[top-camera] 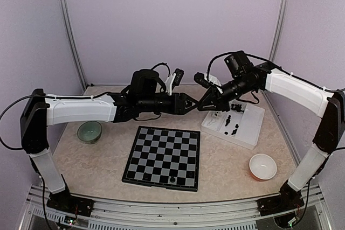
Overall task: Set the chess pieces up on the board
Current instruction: Pass from the right arm to the left
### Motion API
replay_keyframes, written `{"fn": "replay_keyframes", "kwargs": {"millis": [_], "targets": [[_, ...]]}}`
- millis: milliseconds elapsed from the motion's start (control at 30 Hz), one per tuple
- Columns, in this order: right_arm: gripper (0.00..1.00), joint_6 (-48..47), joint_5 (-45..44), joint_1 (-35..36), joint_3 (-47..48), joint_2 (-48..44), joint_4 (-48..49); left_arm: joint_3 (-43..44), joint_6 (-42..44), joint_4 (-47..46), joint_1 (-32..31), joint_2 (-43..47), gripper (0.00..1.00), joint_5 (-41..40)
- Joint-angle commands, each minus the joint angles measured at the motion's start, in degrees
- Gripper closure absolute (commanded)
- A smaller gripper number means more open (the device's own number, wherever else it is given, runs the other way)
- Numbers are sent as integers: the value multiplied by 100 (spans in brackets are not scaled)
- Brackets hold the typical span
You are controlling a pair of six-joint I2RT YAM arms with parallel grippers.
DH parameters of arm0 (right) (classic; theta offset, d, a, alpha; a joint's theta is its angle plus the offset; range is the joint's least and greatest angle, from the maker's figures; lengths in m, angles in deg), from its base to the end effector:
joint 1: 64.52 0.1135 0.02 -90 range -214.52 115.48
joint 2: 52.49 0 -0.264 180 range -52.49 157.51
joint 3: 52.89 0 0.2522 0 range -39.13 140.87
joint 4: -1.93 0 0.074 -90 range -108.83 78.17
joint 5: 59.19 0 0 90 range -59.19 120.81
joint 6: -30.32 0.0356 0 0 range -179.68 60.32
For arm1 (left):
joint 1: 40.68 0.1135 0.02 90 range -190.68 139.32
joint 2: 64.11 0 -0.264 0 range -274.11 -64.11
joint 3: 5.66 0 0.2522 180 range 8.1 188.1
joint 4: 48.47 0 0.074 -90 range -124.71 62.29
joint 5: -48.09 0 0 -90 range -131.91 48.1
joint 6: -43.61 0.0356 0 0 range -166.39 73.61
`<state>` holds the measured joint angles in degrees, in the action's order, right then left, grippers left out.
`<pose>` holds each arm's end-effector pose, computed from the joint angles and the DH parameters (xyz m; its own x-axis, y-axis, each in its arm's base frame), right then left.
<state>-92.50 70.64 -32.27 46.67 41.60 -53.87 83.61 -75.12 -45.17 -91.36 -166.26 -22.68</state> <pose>0.2877 0.2085 0.3229 -0.1375 -0.5789 -0.8037 -0.9878 0.1398 0.0683 0.2601 -0.3360 0.2854 -0.6023 0.0191 -0.7980 0.7314 0.4137 -0.5421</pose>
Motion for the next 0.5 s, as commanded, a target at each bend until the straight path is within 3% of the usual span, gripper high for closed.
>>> {"fn": "replay_keyframes", "kwargs": {"millis": [0,133,333,467], "targets": [[88,118,56,62,173,65,82,239,-28,51,-43,-126,53,138],[88,127,27,71,183,67,86,292,-40,79,-48,-199,60,199],[88,176,-1,80,123,32,131,363,-108,109,-39,-292,79,314],[88,229,-37,80,111,14,184,377,-182,129,-30,-325,82,373]]}}
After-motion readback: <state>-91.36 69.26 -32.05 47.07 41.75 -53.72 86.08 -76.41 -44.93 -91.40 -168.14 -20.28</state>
